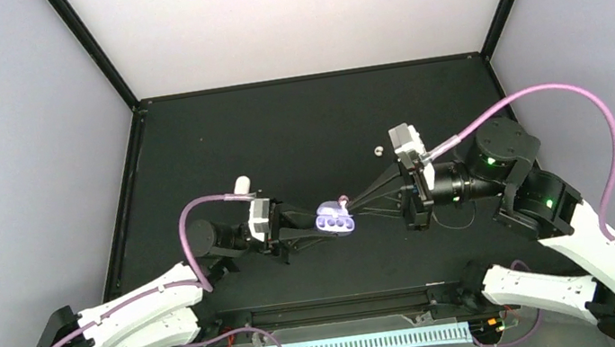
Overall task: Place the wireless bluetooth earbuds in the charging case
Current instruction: Pick up the earbud from the charging case.
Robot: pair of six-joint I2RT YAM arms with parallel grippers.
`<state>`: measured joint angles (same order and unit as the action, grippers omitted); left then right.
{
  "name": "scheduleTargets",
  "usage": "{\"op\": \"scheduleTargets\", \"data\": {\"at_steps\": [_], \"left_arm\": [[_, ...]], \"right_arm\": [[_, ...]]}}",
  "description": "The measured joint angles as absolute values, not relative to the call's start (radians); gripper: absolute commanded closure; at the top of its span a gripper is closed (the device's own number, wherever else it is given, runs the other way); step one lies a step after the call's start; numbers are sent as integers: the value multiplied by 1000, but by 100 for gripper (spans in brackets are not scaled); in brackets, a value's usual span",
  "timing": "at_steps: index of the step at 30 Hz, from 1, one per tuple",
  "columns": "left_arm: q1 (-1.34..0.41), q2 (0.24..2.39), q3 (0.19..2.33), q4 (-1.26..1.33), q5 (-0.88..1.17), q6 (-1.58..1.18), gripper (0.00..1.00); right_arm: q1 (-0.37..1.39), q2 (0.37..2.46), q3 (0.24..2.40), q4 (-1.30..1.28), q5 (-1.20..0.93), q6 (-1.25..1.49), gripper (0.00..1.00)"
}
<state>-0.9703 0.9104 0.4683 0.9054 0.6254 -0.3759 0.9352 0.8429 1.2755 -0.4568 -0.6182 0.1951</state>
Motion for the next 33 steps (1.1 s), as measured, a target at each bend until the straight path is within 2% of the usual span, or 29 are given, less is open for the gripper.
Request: {"op": "scheduleTargets", "data": {"at_steps": [8,13,33], "left_arm": [[-970,850,468,875,621,-299,98],[-970,851,468,856,622,-278,98],[-970,891,495,790,671,-263,98]], "right_arm": [[885,852,1228,-274,-860,414,99],[884,872,1171,-184,-939,513,99],[881,882,1117,-295,-944,426,99]]}}
